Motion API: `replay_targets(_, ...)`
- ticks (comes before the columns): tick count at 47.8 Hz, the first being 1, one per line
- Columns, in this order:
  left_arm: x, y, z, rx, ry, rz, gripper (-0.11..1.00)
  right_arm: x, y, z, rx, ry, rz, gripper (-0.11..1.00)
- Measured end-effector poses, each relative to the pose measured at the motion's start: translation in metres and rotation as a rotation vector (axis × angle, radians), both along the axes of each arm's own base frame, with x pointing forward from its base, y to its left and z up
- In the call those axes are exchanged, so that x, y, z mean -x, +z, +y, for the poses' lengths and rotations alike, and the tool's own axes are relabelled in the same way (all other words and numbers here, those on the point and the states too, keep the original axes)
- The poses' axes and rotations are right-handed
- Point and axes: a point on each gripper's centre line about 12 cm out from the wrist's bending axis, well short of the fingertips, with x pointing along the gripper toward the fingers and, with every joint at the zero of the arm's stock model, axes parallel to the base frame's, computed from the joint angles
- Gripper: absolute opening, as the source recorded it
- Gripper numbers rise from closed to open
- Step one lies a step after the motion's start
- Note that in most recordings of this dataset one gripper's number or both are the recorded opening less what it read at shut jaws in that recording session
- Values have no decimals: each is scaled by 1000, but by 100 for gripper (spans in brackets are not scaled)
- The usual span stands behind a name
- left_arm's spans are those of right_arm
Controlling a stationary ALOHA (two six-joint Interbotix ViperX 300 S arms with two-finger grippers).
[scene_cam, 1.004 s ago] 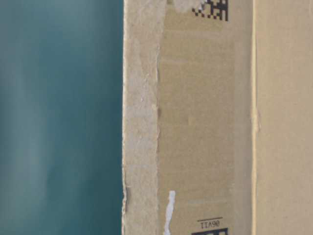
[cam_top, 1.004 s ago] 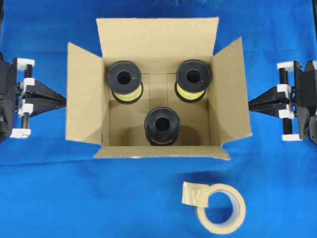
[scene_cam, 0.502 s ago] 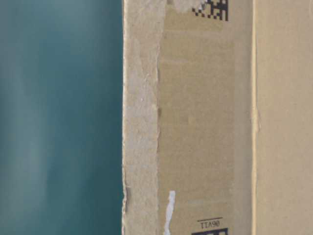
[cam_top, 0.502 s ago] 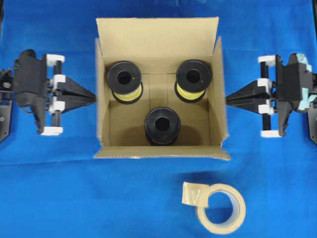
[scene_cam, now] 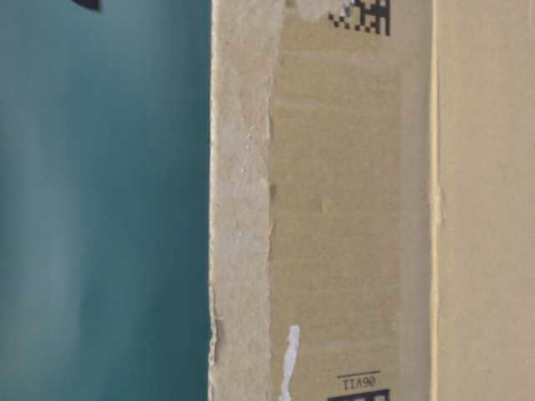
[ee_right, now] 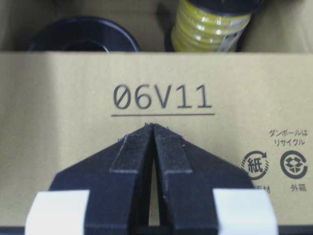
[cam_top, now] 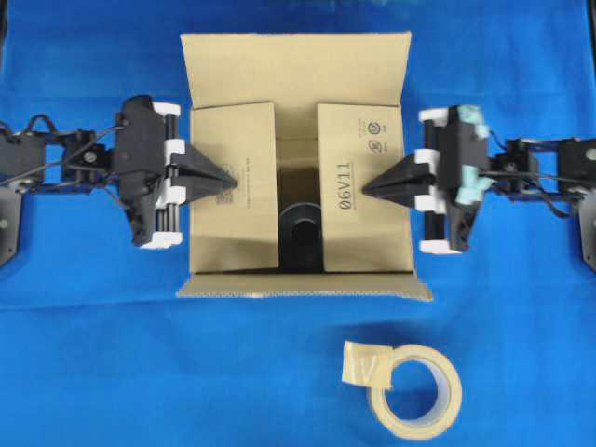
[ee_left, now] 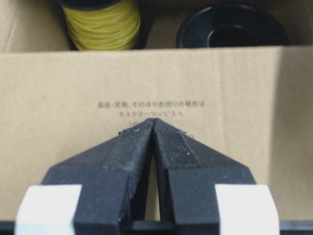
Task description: Close the cardboard box.
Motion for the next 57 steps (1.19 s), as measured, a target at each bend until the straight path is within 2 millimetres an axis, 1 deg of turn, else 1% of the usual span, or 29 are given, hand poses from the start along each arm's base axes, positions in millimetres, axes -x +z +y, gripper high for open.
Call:
replay_targets(5,-6,-6,2,2,6,12,0,-7,-6,-1,1,-1,17,0)
replay_targets(11,-10,-9,2,1,5,20,0,-11,-5,-2,0,-4,14,0)
replay_targets(22,-15,-5,4,-1,9,-8,0,-11,-5,-3,0,-5,14,0)
replay_targets(32,-25,1,13,-6,32,-33,0,-12,-5,-3,-1,-8,12,0)
replay_targets(38,-36,7,22,-14,51,-51,0,-12,-4,-3,1,-7,9,0)
replay_targets(44,-49,12,38,-41,80,-67,0,-12,-4,-3,2,-4,8,0)
replay_targets(52,-68,20,55,-90,93,-89,0,-12,-5,-3,0,-7,12,0)
replay_targets(57,-77,21,65,-116,103,-92,0,-12,-4,-3,2,-6,11,0)
